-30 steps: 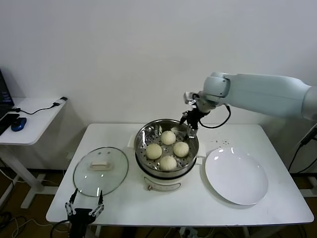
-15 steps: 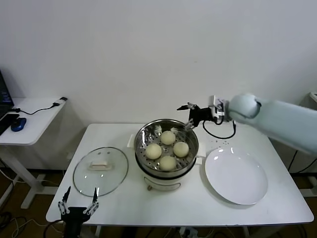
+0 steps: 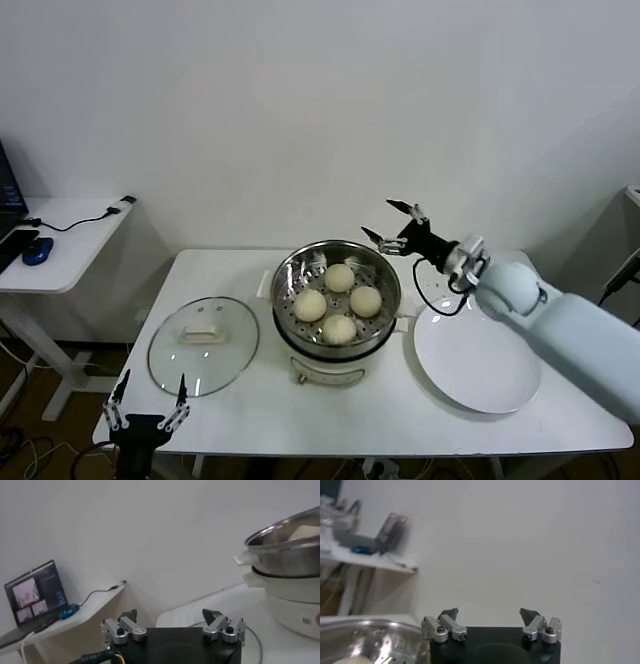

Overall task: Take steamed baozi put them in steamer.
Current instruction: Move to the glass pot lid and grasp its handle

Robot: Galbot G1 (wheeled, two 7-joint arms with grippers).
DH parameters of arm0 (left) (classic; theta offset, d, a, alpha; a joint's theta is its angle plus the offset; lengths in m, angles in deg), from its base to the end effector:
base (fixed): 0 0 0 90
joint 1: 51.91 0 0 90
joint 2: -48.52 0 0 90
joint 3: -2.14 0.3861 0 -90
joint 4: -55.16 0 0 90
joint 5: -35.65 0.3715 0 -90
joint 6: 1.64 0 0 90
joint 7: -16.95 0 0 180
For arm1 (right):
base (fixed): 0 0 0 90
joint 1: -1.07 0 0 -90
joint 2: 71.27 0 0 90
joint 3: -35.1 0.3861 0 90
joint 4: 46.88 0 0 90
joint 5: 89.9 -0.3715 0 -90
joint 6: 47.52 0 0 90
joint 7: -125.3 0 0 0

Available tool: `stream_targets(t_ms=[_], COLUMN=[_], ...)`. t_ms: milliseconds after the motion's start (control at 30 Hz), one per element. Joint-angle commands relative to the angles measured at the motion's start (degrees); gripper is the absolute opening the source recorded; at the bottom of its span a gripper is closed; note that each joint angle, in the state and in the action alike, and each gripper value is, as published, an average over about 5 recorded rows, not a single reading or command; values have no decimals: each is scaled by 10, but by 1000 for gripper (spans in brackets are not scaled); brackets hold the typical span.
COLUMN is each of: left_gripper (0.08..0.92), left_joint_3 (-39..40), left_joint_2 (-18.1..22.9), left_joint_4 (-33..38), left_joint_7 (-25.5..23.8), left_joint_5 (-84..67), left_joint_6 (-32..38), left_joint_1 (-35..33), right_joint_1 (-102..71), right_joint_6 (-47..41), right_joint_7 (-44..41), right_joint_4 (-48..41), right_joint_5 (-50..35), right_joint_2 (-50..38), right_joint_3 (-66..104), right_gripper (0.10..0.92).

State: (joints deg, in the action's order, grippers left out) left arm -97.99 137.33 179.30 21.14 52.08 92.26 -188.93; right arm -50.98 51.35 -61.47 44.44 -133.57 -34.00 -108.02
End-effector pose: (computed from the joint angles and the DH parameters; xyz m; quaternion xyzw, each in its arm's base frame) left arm 0.0773 0.0578 -0.3417 0.0724 -0.9718 -0.2104 0.0776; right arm 0.4618 -0.1205 -0.2296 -0.3350 0.9301 -0.1431 0.0465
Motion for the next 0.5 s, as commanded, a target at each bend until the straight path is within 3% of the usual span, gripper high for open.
stream_targets(t_ms=[33,267,367,500], left_gripper=[823,823,823,823], left_joint_3=[-25,-34,-12,34], left_joint_2=[0,-15,-28,-42], left_joint_4=[7,-12,-35,-109], left_joint_7=[-7,12,14,53], left_joint_5=[204,551,641,708], left_joint_6=[-1,-27,-50,-94], left_joint_1=[9,54,74,121], right_joint_1=[-419,-505,-524,-545], right_joint_6=[20,11,9,6], right_joint_7=[76,71,72,73], right_joint_4=[71,76,76,73], right_joint_5=[82,97,108,126], right_joint_2=[63,133,153,169], right_joint_3=[380,473,499,524], right_gripper=[823,823,823,823])
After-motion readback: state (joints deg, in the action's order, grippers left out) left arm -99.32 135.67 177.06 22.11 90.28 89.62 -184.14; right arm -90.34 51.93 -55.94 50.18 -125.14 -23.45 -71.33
